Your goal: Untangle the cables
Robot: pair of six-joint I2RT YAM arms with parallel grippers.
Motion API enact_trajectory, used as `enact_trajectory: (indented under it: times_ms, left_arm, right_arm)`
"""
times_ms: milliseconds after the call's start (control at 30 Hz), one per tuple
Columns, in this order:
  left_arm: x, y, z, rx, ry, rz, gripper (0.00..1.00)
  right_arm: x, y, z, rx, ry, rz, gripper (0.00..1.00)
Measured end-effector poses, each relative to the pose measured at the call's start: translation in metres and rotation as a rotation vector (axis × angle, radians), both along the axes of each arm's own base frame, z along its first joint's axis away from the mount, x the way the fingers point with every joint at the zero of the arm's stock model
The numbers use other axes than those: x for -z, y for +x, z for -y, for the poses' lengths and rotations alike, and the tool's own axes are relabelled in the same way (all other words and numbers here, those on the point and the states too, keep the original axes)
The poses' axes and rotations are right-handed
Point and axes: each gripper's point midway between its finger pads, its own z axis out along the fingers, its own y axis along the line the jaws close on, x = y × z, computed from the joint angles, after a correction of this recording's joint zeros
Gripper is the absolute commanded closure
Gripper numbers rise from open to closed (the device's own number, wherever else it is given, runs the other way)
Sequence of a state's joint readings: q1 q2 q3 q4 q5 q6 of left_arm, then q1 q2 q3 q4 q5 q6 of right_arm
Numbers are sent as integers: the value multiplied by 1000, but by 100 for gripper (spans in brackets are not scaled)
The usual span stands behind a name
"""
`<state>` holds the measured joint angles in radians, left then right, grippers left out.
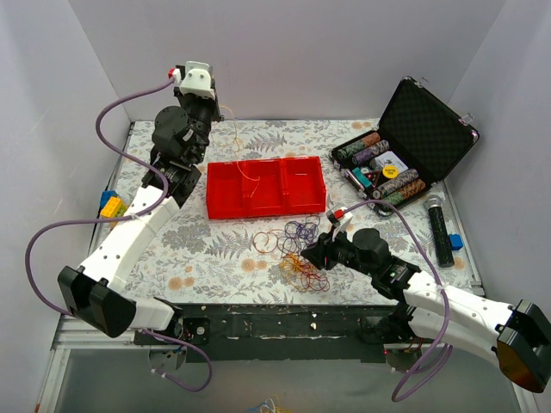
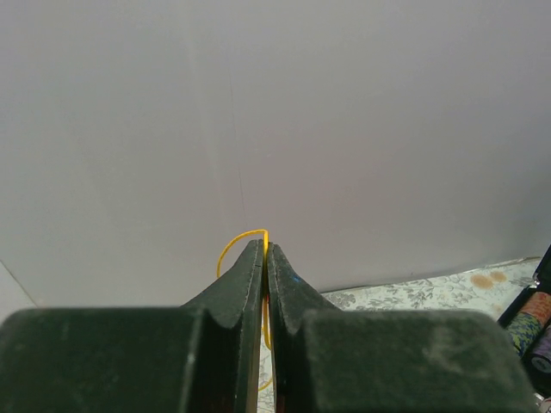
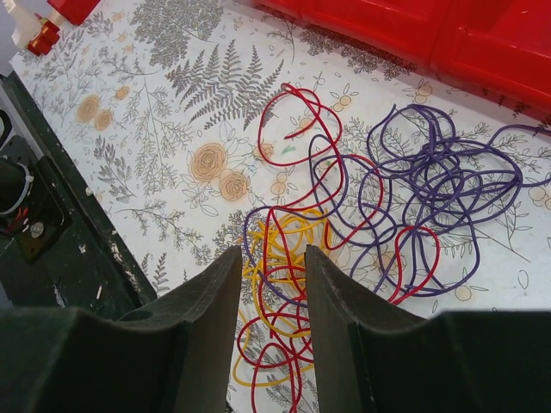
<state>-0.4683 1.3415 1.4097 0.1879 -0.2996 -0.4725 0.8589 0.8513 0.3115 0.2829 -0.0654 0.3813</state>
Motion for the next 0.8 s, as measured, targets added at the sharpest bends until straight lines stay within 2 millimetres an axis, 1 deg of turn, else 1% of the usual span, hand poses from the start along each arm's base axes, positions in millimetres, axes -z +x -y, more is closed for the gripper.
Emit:
enact_trajectory:
  times_ms: [100,200,333,367,433,467,533,800]
  left_arm:
    - [-4,0,0,-2,-6,8,100]
    - [-26,-1,0,2,-31,48,100]
    - [-59,-9,-3,8,-71,116,100]
    - [-62,-11,-4,10,-77,126,100]
    - [-62,-13,-5,11,-79,129,100]
    - [-59,-13,-5,10,-78,124,100]
    - [-47,-12,-4,10,-66,103,100]
    - [18,2,2,8,-3,-20,100]
  right_arm:
    - [0,0,0,1,2,-2,57]
    - [0,0,0,1,3,-5,58]
    - [0,0,-1,2,4,-7,59]
    - [1,0,-1,2,3,-9,59]
    - [2,0,-1,2,1,-11,59]
    - [1,0,-1,2,1,-10,59]
    - [2,0,-1,2,1,-11,59]
    - [3,0,0,3,1,-14,59]
